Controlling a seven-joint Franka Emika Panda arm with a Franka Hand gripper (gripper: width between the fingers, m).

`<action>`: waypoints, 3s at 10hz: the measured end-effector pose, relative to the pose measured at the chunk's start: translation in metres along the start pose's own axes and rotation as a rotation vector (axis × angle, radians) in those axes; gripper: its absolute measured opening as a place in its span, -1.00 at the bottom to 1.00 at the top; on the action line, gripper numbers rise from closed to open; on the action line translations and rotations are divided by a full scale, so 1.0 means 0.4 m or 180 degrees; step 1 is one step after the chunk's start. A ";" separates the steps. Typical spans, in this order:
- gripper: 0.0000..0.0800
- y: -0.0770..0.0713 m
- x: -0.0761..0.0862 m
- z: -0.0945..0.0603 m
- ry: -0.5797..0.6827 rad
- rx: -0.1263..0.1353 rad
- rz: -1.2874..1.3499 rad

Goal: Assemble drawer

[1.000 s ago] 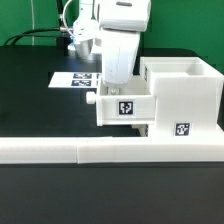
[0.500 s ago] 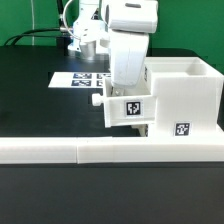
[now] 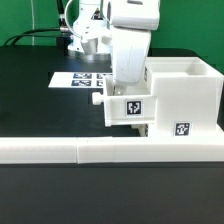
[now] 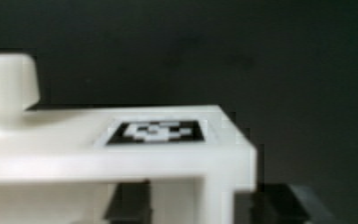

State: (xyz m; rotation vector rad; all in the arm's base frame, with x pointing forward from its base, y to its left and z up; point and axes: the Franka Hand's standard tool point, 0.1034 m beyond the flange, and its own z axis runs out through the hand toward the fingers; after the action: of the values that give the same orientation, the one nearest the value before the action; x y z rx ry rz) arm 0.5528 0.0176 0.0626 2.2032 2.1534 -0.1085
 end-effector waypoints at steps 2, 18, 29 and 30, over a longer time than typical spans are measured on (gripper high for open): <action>0.23 0.009 -0.003 -0.041 -0.0053 0.0051 -0.0008; 0.62 -0.016 -0.218 -0.005 0.0715 0.0455 -0.0345; 0.62 0.022 -0.095 0.013 0.0719 0.0603 0.0013; 0.62 0.022 -0.095 0.013 0.0719 0.0604 0.0014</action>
Offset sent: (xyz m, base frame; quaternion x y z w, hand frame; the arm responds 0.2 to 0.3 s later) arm -0.0029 -0.0088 0.0401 0.0325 -0.0184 -0.0054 0.9993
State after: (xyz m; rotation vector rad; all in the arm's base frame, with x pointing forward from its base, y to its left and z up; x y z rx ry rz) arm 0.5606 -0.0209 0.0609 2.4302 2.3424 -0.0693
